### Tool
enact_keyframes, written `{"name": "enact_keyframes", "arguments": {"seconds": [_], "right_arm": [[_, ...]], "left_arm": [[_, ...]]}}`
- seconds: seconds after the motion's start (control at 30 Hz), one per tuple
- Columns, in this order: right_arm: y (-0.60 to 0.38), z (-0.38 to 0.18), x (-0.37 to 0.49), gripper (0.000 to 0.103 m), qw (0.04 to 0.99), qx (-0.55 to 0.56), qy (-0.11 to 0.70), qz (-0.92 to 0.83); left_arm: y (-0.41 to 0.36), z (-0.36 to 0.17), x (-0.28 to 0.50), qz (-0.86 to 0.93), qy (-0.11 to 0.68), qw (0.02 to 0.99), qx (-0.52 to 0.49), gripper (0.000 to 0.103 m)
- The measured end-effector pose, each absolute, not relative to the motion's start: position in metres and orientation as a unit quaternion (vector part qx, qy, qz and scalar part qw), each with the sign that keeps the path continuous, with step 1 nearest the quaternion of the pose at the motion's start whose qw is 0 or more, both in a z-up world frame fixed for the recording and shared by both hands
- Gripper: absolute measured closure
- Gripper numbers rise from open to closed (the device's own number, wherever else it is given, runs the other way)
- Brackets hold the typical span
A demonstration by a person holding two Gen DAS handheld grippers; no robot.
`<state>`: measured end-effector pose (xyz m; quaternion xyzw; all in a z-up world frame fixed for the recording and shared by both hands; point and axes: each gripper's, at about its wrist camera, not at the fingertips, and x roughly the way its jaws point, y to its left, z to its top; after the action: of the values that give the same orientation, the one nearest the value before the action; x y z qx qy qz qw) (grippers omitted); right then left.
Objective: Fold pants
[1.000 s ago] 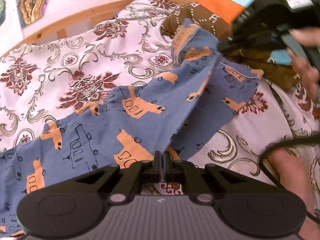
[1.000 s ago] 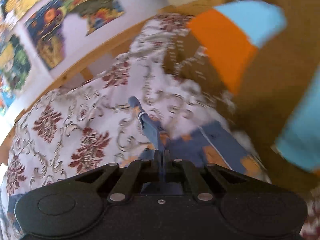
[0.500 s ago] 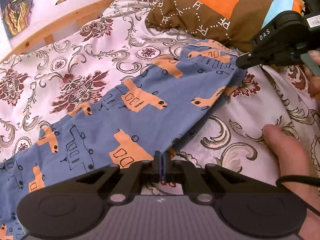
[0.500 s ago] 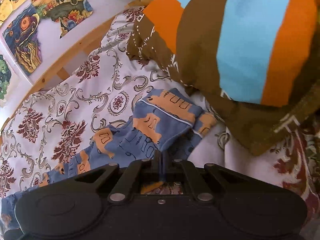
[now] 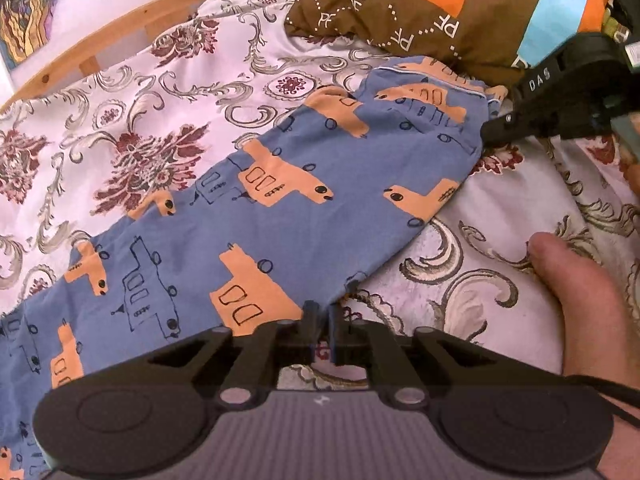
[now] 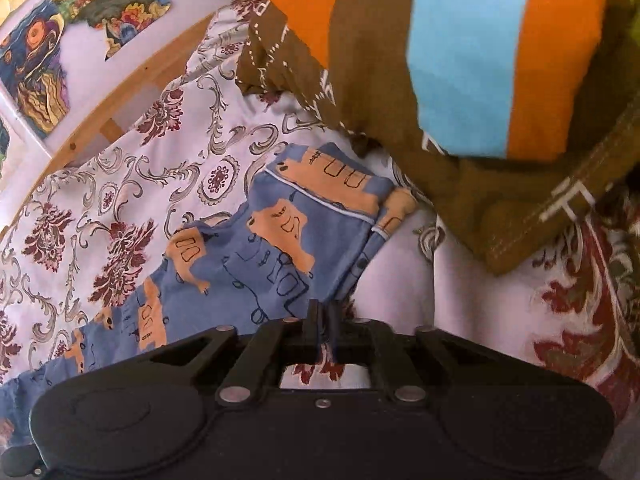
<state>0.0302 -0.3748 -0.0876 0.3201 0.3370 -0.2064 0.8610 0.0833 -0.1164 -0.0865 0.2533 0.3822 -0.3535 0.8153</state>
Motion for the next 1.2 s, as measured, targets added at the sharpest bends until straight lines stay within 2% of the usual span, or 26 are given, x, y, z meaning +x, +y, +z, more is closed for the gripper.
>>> {"name": "enact_keyframes", "arguments": {"seconds": [0.03, 0.07, 0.1, 0.13, 0.17, 0.2, 0.23, 0.27, 0.3, 0.57, 0.77, 0.93, 1.07, 1.2], "right_arm": [[-0.375, -0.087, 0.029, 0.088, 0.862, 0.322, 0.334, -0.205], [-0.375, -0.084, 0.027, 0.076, 0.864, 0.321, 0.331, -0.203], [-0.374, -0.082, 0.025, 0.061, 0.867, 0.318, 0.327, -0.202], [-0.372, -0.078, 0.023, 0.053, 0.87, 0.314, 0.322, -0.2], [-0.37, -0.075, 0.021, 0.035, 0.874, 0.311, 0.318, -0.199], [-0.369, -0.073, 0.019, 0.02, 0.877, 0.306, 0.314, -0.197], [-0.366, -0.071, 0.016, 0.013, 0.88, 0.302, 0.309, -0.196], [-0.364, -0.069, 0.015, 0.003, 0.883, 0.296, 0.306, -0.198], [-0.363, -0.068, 0.013, 0.001, 0.886, 0.29, 0.302, -0.2], [-0.34, -0.064, 0.01, 0.001, 0.913, 0.219, 0.271, -0.212], [-0.35, -0.064, 0.033, 0.001, 0.927, 0.201, 0.235, -0.212], [-0.377, -0.074, 0.043, 0.001, 0.916, 0.238, 0.232, -0.222], [-0.392, -0.085, 0.046, 0.001, 0.901, 0.269, 0.247, -0.233], [-0.388, -0.086, 0.053, 0.001, 0.905, 0.243, 0.261, -0.232]], "left_arm": [[-0.115, -0.084, 0.085, -0.36, 0.386, 0.814, 0.243, 0.069], [-0.112, -0.082, 0.086, -0.366, 0.39, 0.813, 0.231, 0.054], [-0.109, -0.078, 0.087, -0.373, 0.394, 0.812, 0.215, 0.031], [-0.105, -0.073, 0.089, -0.379, 0.397, 0.812, 0.198, 0.025], [-0.102, -0.068, 0.091, -0.383, 0.398, 0.813, 0.184, 0.024], [-0.098, -0.062, 0.093, -0.386, 0.401, 0.813, 0.173, 0.019], [-0.095, -0.058, 0.097, -0.388, 0.404, 0.812, 0.165, 0.009], [-0.093, -0.053, 0.102, -0.386, 0.407, 0.813, 0.155, 0.004], [-0.09, -0.049, 0.109, -0.382, 0.409, 0.816, 0.144, 0.0], [-0.115, -0.016, 0.195, -0.339, 0.424, 0.835, 0.087, 0.0], [-0.201, -0.005, 0.237, -0.421, 0.339, 0.817, 0.201, 0.0], [-0.287, -0.011, 0.238, -0.55, 0.302, 0.722, 0.291, 0.0], [-0.337, -0.028, 0.233, -0.608, 0.312, 0.645, 0.342, 0.0], [-0.367, -0.047, 0.237, -0.625, 0.338, 0.596, 0.373, 0.0]]}}
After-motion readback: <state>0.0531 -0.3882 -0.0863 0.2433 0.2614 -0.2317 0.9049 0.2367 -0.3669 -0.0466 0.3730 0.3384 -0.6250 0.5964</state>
